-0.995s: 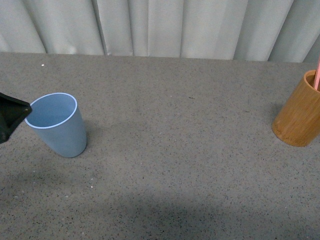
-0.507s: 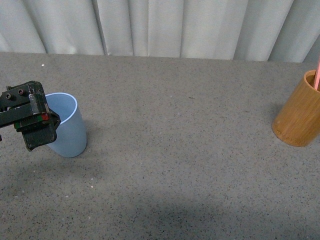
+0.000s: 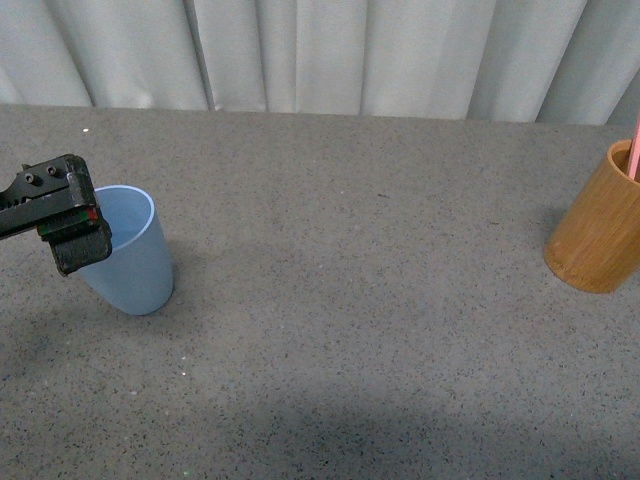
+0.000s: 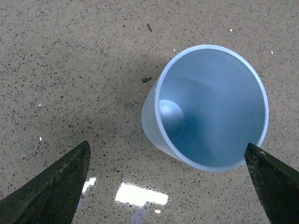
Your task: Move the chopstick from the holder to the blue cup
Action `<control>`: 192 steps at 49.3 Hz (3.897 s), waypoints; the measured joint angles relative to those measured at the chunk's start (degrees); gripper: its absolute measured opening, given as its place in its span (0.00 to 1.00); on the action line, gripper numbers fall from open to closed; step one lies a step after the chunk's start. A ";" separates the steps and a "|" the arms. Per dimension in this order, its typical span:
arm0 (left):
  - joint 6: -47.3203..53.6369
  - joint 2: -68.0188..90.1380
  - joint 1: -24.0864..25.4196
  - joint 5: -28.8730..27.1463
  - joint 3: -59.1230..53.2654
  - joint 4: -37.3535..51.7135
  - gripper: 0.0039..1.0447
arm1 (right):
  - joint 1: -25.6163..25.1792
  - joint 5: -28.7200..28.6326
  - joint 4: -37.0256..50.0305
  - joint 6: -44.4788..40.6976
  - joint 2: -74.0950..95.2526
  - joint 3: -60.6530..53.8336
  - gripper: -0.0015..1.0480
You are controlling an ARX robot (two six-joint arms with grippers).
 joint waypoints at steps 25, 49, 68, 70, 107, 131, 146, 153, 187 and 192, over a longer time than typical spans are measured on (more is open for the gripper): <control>-0.81 5.64 1.84 -0.92 3.50 -0.81 0.94 | 0.00 0.00 0.00 0.00 0.00 0.00 0.91; -2.58 9.05 2.58 -1.49 5.18 -0.92 0.94 | 0.00 0.00 0.00 0.00 0.00 0.00 0.91; -3.45 10.32 2.14 -2.56 5.53 0.46 0.62 | 0.00 0.00 0.00 0.00 0.00 0.00 0.91; -3.63 10.29 1.95 -2.38 5.53 0.46 0.57 | 0.00 0.00 0.00 0.00 0.00 0.00 0.91; -6.78 3.41 -12.70 1.01 4.83 -0.28 0.03 | 0.00 0.00 0.00 0.00 0.00 0.00 0.91; -25.64 8.07 -31.82 1.92 8.11 -0.37 0.03 | 0.00 0.00 0.00 0.00 0.00 0.00 0.91; -34.77 11.37 -28.68 -5.97 10.73 1.73 0.03 | 0.00 0.00 0.00 0.00 0.00 0.00 0.91; -36.65 12.63 -26.77 -8.39 11.74 1.79 0.03 | 0.00 0.00 0.00 0.00 0.00 0.00 0.91; -35.98 18.32 -23.93 -8.22 15.37 0.26 0.03 | 0.00 0.00 0.00 0.00 0.00 0.00 0.91; -35.69 18.32 -23.98 -8.41 15.72 -0.07 0.03 | 0.00 0.00 0.00 0.00 0.00 0.00 0.91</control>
